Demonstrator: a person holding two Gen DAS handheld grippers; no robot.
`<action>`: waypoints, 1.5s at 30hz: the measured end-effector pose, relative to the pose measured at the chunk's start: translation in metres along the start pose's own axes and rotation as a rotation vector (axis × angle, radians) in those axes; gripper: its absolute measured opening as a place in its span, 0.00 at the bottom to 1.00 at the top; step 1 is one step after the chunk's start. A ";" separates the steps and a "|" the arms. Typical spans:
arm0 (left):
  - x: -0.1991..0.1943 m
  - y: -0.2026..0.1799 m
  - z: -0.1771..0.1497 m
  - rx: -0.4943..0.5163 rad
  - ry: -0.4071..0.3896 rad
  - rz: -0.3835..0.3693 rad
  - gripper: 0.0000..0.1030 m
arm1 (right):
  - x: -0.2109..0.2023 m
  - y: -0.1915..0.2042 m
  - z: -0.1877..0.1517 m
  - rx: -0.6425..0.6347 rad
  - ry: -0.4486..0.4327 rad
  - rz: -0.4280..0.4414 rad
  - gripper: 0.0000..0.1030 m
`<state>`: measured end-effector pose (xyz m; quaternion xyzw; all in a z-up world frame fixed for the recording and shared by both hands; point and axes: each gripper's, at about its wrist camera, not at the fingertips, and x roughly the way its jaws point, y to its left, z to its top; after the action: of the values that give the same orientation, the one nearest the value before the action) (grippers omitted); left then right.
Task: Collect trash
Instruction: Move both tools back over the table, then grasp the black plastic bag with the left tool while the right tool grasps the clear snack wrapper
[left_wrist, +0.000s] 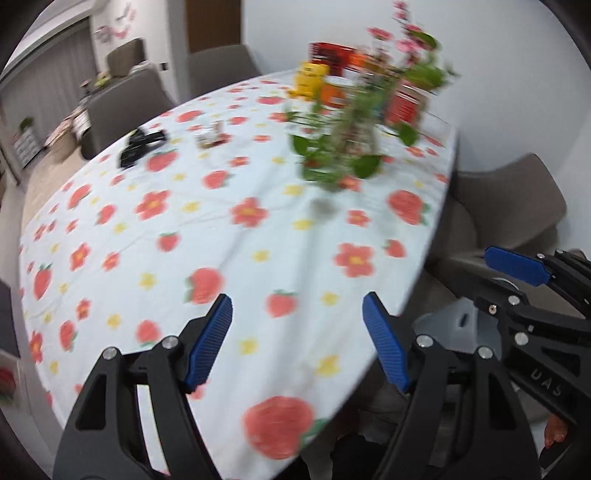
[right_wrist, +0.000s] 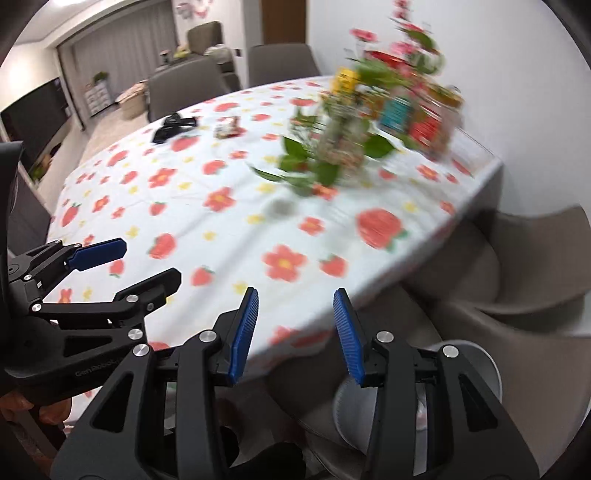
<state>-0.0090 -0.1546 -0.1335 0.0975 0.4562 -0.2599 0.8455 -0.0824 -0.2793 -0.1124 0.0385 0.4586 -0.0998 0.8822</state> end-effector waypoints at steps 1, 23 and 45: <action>-0.004 0.016 -0.002 -0.026 -0.006 0.019 0.71 | 0.003 0.015 0.007 -0.022 -0.005 0.015 0.40; -0.052 0.198 -0.020 -0.354 -0.056 0.252 0.71 | 0.034 0.174 0.077 -0.238 -0.027 0.164 0.40; 0.092 0.211 0.147 -0.329 -0.006 0.304 0.71 | 0.181 0.123 0.249 -0.275 -0.040 0.202 0.40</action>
<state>0.2499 -0.0675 -0.1419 0.0249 0.4702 -0.0519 0.8807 0.2446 -0.2248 -0.1194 -0.0387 0.4440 0.0524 0.8937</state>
